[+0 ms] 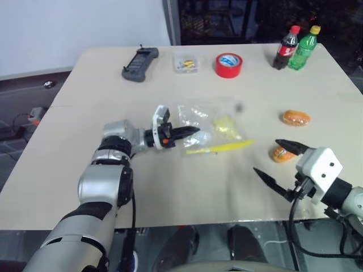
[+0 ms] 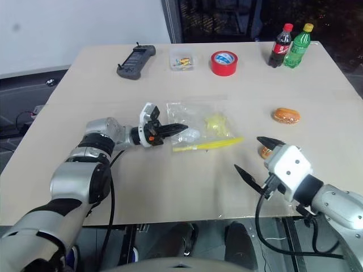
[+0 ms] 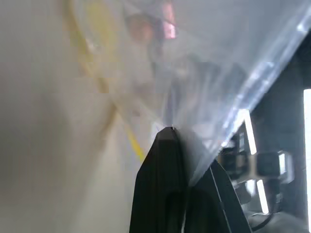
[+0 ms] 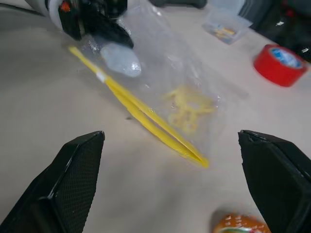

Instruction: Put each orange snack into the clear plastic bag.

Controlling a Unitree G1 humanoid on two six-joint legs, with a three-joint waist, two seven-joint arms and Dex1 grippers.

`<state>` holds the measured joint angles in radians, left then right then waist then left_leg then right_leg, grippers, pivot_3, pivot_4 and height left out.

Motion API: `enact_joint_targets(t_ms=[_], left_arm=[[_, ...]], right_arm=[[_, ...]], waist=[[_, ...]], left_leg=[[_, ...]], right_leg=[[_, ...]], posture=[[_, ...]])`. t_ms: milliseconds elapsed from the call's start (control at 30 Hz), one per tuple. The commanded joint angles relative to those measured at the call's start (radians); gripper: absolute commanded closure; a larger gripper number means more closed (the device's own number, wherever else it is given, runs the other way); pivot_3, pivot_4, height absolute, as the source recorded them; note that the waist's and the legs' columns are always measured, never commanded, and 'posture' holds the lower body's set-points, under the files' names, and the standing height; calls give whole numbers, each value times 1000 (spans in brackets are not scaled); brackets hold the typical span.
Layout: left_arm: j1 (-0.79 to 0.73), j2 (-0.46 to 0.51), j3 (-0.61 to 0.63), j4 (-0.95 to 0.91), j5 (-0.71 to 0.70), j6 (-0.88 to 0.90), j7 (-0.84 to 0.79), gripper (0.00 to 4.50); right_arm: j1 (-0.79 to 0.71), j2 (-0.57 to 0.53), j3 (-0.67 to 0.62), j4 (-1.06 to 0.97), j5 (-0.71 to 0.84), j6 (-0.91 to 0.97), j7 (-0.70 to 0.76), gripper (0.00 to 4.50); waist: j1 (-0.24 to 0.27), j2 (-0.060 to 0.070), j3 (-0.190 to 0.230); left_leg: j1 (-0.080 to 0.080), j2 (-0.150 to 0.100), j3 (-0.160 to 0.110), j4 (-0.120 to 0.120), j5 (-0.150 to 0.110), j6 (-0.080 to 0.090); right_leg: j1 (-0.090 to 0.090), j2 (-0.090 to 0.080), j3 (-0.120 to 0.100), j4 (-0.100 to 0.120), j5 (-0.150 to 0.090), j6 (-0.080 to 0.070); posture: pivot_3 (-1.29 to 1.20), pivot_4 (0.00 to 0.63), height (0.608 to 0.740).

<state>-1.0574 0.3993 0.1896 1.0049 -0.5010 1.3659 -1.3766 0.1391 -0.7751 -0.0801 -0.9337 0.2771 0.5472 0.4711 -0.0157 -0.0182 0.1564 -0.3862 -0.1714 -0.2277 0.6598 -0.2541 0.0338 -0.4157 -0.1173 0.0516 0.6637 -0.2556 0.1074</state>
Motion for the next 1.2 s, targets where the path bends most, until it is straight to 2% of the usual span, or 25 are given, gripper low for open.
enact_joint_targets(t_ms=[33, 167, 267, 333, 467, 567, 633, 700, 800, 833, 867, 900, 967, 1033, 1067, 1133, 1200], left_arm=[[-2, -36, 125, -188, -100, 158, 124, 4432], [59, -95, 249, -367, -187, 246, 301, 4432], [87, -116, 288, -427, -296, 249, 417, 4432], [102, -114, 295, -452, -373, 249, 482, 4432], [124, -101, 312, -484, -513, 249, 611, 4500], [132, -82, 332, -496, -602, 249, 695, 4500], [140, -72, 342, -503, -657, 249, 748, 4500], [145, -66, 359, -516, -694, 249, 792, 4500], [159, -83, 400, -598, -695, 239, 858, 4500], [178, -89, 394, -656, -680, 209, 882, 4500], [204, -91, 377, -731, -654, 168, 909, 4097], [223, -93, 364, -786, -638, 138, 929, 3986], [310, -29, 224, -999, -533, 17, 891, 3263], [402, 61, 69, -1185, -329, -231, 856, 2492], [467, 127, -22, -1262, -181, -454, 772, 2054], [557, 241, -150, -1345, 56, -769, 707, 2054], [608, 301, -200, -1384, 178, -925, 697, 2054]], right_arm=[[-146, 43, 210, 113, -227, -74, -87, 0], [-302, 152, 373, 311, -405, -156, -156, 0], [-391, 227, 437, 461, -497, -224, -192, 0], [-446, 288, 433, 555, -516, -258, -224, 0], [-479, 337, 378, 616, -508, -312, -231, 1172], [-496, 355, 338, 641, -483, -348, -220, 2558], [-510, 365, 321, 659, -473, -368, -207, 3635], [-530, 378, 309, 673, -464, -374, -198, 4454], [-560, 380, 295, 695, -452, -386, -172, 4454], [-575, 380, 285, 710, -444, -389, -163, 4454], [-602, 374, 270, 738, -435, -390, -151, 4500], [-620, 370, 259, 758, -429, -390, -142, 4500], [-672, 362, 242, 806, -420, -361, -120, 4500], [-745, 352, 235, 869, -416, -325, -91, 4500], [-782, 341, 243, 904, -422, -313, -69, 4500], [-851, 332, 252, 974, -428, -291, -38, 4500], [-909, 329, 269, 1039, -437, -279, -10, 4500]], waist=[[-2, 0, 0], [-4, -1, 0], [-4, -1, 0], [-2, -1, 0], [3, -1, 0], [1, -1, 0], [-3, -1, 0], [-6, -1, 0], [-9, -1, 0], [-9, -1, 0], [-9, -1, 0], [-14, -1, 0], [-18, -1, 0], [-26, -1, 0], [-30, -1, 0], [-26, 0, 0], [-22, 0, 0]], left_leg=[[-1, 0, 0, 1, 0, 0], [0, 1, 1, 4, 0, 0], [0, 1, 1, 4, -1, -2], [-2, 1, 1, 7, -1, -2], [-3, 1, 1, 8, -1, -2], [-2, 0, 1, 8, -1, -2], [-2, 0, 1, 8, -1, -2], [-1, 1, 2, 8, -1, -3], [-1, 1, 3, 8, -1, -3], [-1, 1, 3, 8, -1, -3], [-1, 1, 3, 8, -1, -3], [-1, 1, 3, 8, -1, -3], [-1, 1, 5, 8, -1, -3], [0, 2, 6, 7, -1, -3], [1, 2, 9, 7, -1, -3], [3, 5, 14, 2, -1, -3], [5, 8, 17, -3, -1, -3]], right_leg=[[-1, 0, 0, 0, 0, 0], [-1, 1, 1, 3, 0, 0], [-2, 1, 2, 5, 0, 0], [-3, 1, 2, 6, 0, 0], [-4, 1, 2, 7, 1, 0], [-4, 1, 2, 8, 1, 0], [-4, 2, 3, 8, 1, 0], [-4, 2, 3, 9, 1, 0], [-4, 2, 4, 10, 1, -1], [-4, 2, 5, 10, 1, -1], [-4, 2, 5, 10, 1, -1], [-3, 2, 5, 10, 1, -1], [-3, 2, 6, 10, 1, -1], [-4, 1, 8, 10, 1, -1], [-4, -1, 10, 9, 1, -1], [-4, 2, 14, 8, 3, -4], [-4, 7, 17, 4, 4, -6]], posture=[[0, 150, 740], [0, 150, 740], [0, 150, 740], [0, 150, 740], [0, 150, 740], [0, 150, 740], [0, 150, 740], [0, 150, 740], [0, 150, 740], [0, 150, 740], [0, 150, 740], [0, 150, 740], [0, 150, 740], [0, 150, 740], [0, 150, 740], [0, 150, 740], [0, 150, 740]])
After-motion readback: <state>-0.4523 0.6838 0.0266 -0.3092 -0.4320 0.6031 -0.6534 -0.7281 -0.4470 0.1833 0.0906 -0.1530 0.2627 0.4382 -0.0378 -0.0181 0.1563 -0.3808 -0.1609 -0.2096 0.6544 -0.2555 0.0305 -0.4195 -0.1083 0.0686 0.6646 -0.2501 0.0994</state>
